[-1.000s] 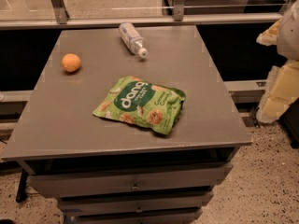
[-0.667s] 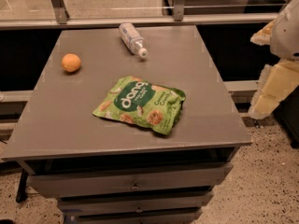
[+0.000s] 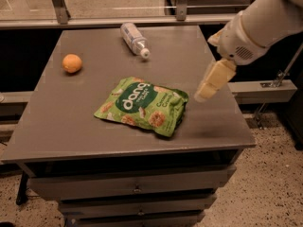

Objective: Pick blue plastic bottle

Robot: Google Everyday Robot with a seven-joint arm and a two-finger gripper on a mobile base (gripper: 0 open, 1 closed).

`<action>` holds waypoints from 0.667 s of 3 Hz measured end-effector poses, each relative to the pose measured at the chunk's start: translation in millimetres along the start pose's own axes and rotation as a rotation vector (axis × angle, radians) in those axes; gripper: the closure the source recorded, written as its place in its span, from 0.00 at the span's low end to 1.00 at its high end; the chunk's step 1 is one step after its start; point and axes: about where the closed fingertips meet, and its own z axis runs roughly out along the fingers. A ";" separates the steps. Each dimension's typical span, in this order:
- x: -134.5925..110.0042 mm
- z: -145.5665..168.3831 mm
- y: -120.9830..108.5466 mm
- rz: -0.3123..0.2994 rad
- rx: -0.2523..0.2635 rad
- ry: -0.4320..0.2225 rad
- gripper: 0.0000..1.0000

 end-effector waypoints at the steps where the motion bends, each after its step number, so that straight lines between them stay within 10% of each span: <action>1: -49.1 51.3 -36.5 0.048 0.040 -0.139 0.00; 2: -103.4 94.8 -74.2 0.094 0.088 -0.270 0.00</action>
Offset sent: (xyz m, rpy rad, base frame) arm 0.1809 0.1567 -0.0086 0.4033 -0.1773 -0.0807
